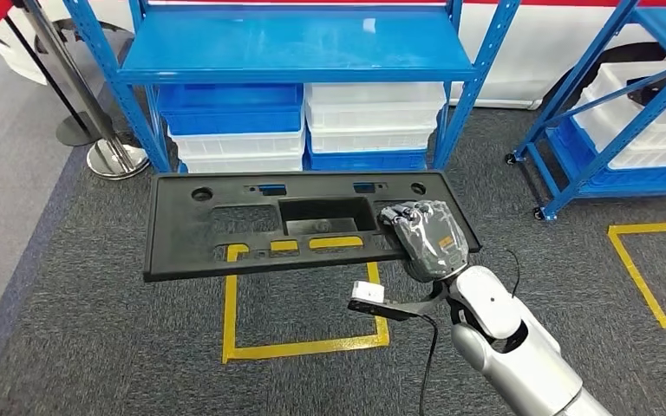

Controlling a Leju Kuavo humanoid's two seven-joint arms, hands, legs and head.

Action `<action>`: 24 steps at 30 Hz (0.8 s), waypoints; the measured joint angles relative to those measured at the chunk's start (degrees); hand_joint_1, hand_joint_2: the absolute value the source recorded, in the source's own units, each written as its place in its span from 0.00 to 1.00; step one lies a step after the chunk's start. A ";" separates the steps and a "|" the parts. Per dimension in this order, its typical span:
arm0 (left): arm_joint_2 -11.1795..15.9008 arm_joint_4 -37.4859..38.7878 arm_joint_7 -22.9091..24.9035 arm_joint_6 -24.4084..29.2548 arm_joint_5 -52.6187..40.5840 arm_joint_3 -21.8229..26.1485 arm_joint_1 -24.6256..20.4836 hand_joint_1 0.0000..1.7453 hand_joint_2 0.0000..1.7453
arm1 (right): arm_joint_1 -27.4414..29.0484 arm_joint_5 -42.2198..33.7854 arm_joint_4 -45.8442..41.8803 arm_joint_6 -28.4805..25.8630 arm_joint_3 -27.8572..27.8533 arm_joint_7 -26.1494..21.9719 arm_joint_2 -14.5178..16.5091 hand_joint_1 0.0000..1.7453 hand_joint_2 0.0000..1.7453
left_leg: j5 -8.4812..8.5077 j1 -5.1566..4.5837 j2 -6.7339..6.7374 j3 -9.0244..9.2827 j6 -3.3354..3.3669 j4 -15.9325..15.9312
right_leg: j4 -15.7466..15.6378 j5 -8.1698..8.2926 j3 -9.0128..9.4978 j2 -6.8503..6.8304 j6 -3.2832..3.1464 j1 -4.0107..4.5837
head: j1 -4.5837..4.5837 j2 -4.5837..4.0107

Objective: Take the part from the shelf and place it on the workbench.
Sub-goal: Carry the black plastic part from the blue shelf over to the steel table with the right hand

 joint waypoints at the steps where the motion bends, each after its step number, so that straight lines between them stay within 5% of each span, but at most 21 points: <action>1: 0.00 0.02 0.00 0.01 0.01 0.00 -0.02 0.00 1.00 | 0.00 -0.01 0.12 0.00 0.00 -0.01 0.10 1.00 1.00 | 0.54 -0.11 0.07 -0.66 0.30 0.00 | 3.68 -2.60 -1.08 0.02 0.08 0.00 | 0.00 0.00; 3: -0.01 0.04 -0.01 0.01 -0.01 -0.01 -0.02 0.00 1.00 | 0.02 -0.04 0.36 0.00 0.01 -0.03 0.22 1.00 1.00 | 1.59 -0.45 0.13 -2.09 0.54 0.07 | 9.69 -4.97 -2.08 0.06 -0.01 0.05 | 0.00 0.00; 4: -0.02 0.05 -0.03 0.01 -0.05 -0.02 -0.01 0.00 1.00 | 0.03 -0.05 0.46 0.00 0.01 -0.03 0.25 1.00 1.00 | 2.10 -0.68 0.13 -2.80 0.60 0.10 | 10.33 -4.45 -1.36 0.11 -0.27 0.16 | 0.00 0.00; 5: -0.04 0.06 -0.08 0.01 -0.10 -0.03 -0.01 0.00 1.00 | 0.03 -0.08 0.55 -0.01 0.01 -0.03 0.25 1.00 1.00 | 2.59 -0.94 0.10 -3.45 0.64 0.12 | 9.10 -3.16 0.36 0.16 -0.71 0.33 | 0.00 0.00; 7: -0.34 0.05 -0.25 0.03 -0.31 -0.08 -0.05 0.00 1.00 | -0.08 -0.11 0.62 -0.01 0.00 -0.07 0.25 1.00 1.00 | 3.48 -1.37 0.03 -4.36 0.64 0.10 | 1.78 -0.91 6.12 0.28 -2.46 1.01 | -0.01 0.00; 9: -0.84 0.05 -0.38 0.17 -0.51 -0.11 -0.14 0.00 1.00 | -0.31 -0.14 0.62 0.00 -0.01 -0.21 0.31 1.00 1.00 | 4.47 -1.38 0.06 -4.82 0.33 -0.15 | -5.44 -0.88 10.68 0.32 -3.91 1.69 | -0.01 0.00; 10: -1.08 0.05 -0.37 0.27 -0.56 -0.16 -0.15 0.00 1.00 | -0.46 -0.14 0.64 0.02 -0.01 -0.29 0.34 1.00 1.00 | 5.04 -1.20 0.11 -4.95 0.05 -0.44 | -7.19 -1.07 11.48 0.35 -4.26 1.97 | -0.01 0.00; 12: -1.29 0.06 -0.15 0.51 -0.59 -0.31 -0.13 0.00 1.00 | -0.63 -0.14 0.73 0.09 -0.02 -0.38 0.38 1.00 1.00 | 6.00 -0.97 0.04 -5.16 -0.52 -1.13 | -8.73 0.34 11.49 0.30 -4.27 2.00 | 0.00 0.00; 14: -1.42 0.06 0.21 0.68 -0.58 -0.43 -0.12 0.00 1.00 | -0.77 -0.14 0.76 0.23 0.00 -0.38 0.38 1.00 1.00 | 3.95 -1.13 -0.22 -5.94 -1.10 -0.08 | -10.44 2.19 11.18 0.01 -4.40 1.49 | 0.00 0.00; 17: -1.37 0.06 0.44 0.27 -0.58 -0.56 -0.03 0.00 1.00 | -1.00 -0.08 0.75 0.98 0.04 -0.38 0.20 1.00 1.00 | -3.31 -0.78 -0.35 -8.13 -2.25 8.84 | -11.13 3.92 9.58 -0.31 -4.18 0.92 | -0.02 0.00; 19: -1.25 0.03 0.12 0.18 -0.46 -0.69 -0.05 0.00 1.00 | -1.09 0.21 0.79 1.79 0.23 -0.28 -0.06 1.00 1.00 | -3.20 -0.23 -0.33 -8.48 -3.12 14.03 | -10.58 4.75 8.06 -0.48 -3.60 0.52 | -0.02 0.00; 22: -1.83 -0.95 0.61 2.59 -0.09 -0.76 -1.65 0.00 1.00 | -2.11 0.66 1.32 2.58 1.54 0.26 -0.28 1.00 1.00 | 1.26 0.85 -0.34 -4.01 -4.62 10.10 | -8.44 5.53 5.08 -0.70 -2.52 -0.33 | -0.02 0.00; 24: -2.45 -2.38 2.53 4.33 -0.21 -0.76 -3.94 0.00 1.00 | -3.18 0.51 1.90 2.58 2.70 0.84 -0.35 1.00 1.00 | -0.55 0.95 -0.57 0.41 -4.55 3.48 | -6.54 5.74 3.27 -0.77 -1.63 -0.32 | -0.02 0.00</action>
